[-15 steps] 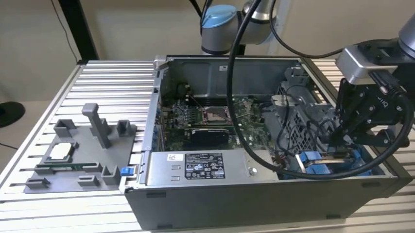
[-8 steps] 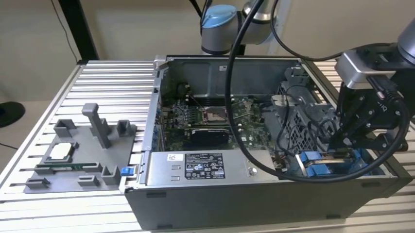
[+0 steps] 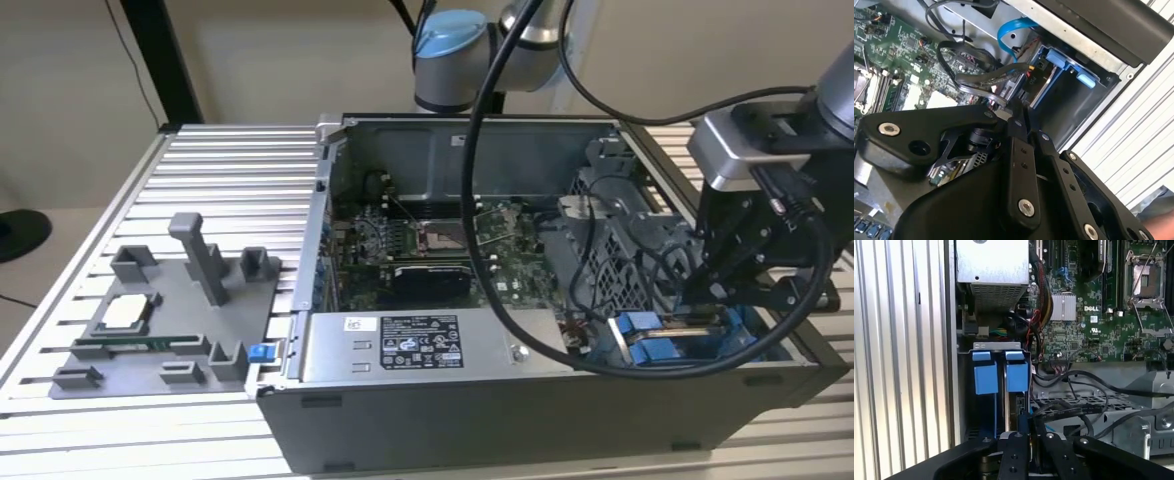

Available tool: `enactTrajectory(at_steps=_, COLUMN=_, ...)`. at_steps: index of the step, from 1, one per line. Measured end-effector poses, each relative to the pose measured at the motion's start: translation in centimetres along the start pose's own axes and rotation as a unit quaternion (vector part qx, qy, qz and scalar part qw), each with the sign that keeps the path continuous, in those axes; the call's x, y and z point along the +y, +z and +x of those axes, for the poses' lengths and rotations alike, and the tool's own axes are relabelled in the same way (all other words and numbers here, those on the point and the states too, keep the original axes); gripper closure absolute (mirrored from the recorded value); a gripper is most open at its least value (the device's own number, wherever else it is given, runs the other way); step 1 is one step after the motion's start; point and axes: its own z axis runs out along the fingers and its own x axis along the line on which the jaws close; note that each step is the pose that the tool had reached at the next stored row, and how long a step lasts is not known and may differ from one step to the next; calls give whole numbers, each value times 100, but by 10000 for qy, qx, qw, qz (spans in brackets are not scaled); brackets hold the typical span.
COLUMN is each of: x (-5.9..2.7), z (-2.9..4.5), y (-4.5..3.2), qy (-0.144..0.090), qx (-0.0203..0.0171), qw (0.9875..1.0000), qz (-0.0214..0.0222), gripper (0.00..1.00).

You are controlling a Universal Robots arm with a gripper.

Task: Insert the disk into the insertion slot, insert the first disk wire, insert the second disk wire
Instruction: 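Insert the second disk wire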

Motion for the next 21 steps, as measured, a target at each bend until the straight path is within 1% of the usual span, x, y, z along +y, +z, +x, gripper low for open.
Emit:
enactTrajectory(at_steps=4, x=5, z=6, y=-1, qy=0, qx=-4, qw=10000, qz=3, gripper=100)
enactTrajectory(at_steps=7, x=6, z=10, y=11, qy=21, qx=-55, qw=10000, qz=10, gripper=100)
enactTrajectory(at_steps=9, x=7, z=14, y=28, qy=40, qx=-71, qw=10000, qz=19, gripper=100)
enactTrajectory(at_steps=11, x=8, z=19, y=49, qy=57, qx=-77, qw=10000, qz=26, gripper=100)
enactTrajectory(at_steps=18, x=9, z=52, y=110, qy=134, qx=-80, qw=9999, qz=39, gripper=100)
enactTrajectory(at_steps=21, x=9, z=61, y=133, qy=156, qx=-94, qw=9998, qz=47, gripper=100)
